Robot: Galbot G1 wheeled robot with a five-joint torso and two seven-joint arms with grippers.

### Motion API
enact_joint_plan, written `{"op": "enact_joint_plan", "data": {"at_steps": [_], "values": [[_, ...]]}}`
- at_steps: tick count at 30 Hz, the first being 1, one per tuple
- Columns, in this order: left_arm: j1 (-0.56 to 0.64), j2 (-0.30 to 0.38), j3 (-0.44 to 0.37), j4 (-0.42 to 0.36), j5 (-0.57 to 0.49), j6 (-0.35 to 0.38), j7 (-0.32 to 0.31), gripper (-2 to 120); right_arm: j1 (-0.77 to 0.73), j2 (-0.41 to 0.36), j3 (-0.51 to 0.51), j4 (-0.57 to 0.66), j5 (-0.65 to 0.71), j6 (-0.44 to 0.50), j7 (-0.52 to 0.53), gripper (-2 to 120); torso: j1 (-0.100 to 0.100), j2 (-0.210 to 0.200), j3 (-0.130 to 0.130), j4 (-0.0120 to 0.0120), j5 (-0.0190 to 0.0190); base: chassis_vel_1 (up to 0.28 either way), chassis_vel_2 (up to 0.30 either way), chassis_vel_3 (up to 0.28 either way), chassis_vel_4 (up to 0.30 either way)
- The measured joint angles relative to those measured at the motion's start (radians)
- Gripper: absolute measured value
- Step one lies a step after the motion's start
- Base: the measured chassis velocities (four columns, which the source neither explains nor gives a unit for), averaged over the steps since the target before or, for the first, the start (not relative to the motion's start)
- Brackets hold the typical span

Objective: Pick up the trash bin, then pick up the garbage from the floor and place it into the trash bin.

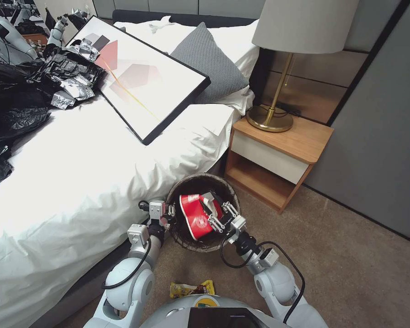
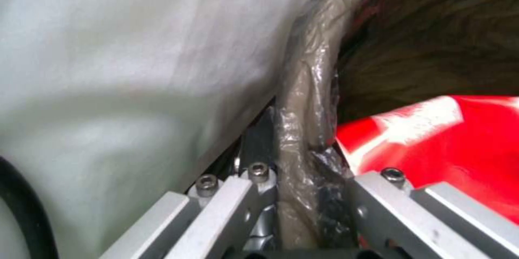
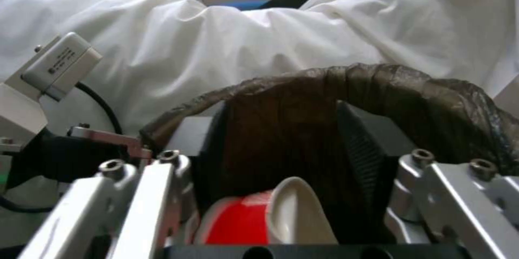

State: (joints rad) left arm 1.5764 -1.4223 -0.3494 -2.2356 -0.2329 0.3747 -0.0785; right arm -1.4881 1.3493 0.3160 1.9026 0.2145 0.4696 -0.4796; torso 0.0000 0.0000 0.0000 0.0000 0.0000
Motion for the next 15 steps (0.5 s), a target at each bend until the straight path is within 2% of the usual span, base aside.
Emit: {"op": "enact_joint_plan", "data": {"at_steps": [2,6,9,10,13,15], "values": [[0.0,0.0,0.0,0.0,0.0,0.0,0.0,0,0.0,0.0,0.0,0.0,-0.002,0.0,0.0,64,0.0,0.0,0.0,0.0,0.0,0.0,0.0,0.0,0.0],[0.0,0.001,0.0,-0.001,-0.001,0.001,0.0,0,-0.001,-0.001,0.002,0.0,-0.002,0.001,-0.001,73,0.0,0.0,0.0,0.0,0.0,0.0,0.0,0.0,0.0],[0.0,0.002,0.0,-0.001,-0.001,0.001,0.0,0,-0.003,-0.004,0.007,0.002,-0.001,0.001,-0.001,89,0.0,0.0,0.0,0.0,0.0,0.0,0.0,0.0,0.0],[0.0,0.002,0.0,-0.001,-0.001,0.001,0.0,0,-0.003,-0.004,0.007,0.002,-0.001,0.001,-0.001,89,0.0,0.0,0.0,0.0,0.0,0.0,0.0,0.0,0.0],[0.0,0.004,0.001,-0.002,-0.002,0.003,0.0,0,-0.003,-0.006,0.015,0.008,0.004,0.001,-0.001,99,0.0,0.0,0.0,0.0,0.0,0.0,0.0,0.0,0.0],[0.0,0.004,0.001,-0.002,-0.003,0.003,0.0,0,-0.003,-0.006,0.019,0.013,0.007,0.001,-0.001,100,0.0,0.0,0.0,0.0,0.0001,0.0,0.0,0.0,0.0]]}}
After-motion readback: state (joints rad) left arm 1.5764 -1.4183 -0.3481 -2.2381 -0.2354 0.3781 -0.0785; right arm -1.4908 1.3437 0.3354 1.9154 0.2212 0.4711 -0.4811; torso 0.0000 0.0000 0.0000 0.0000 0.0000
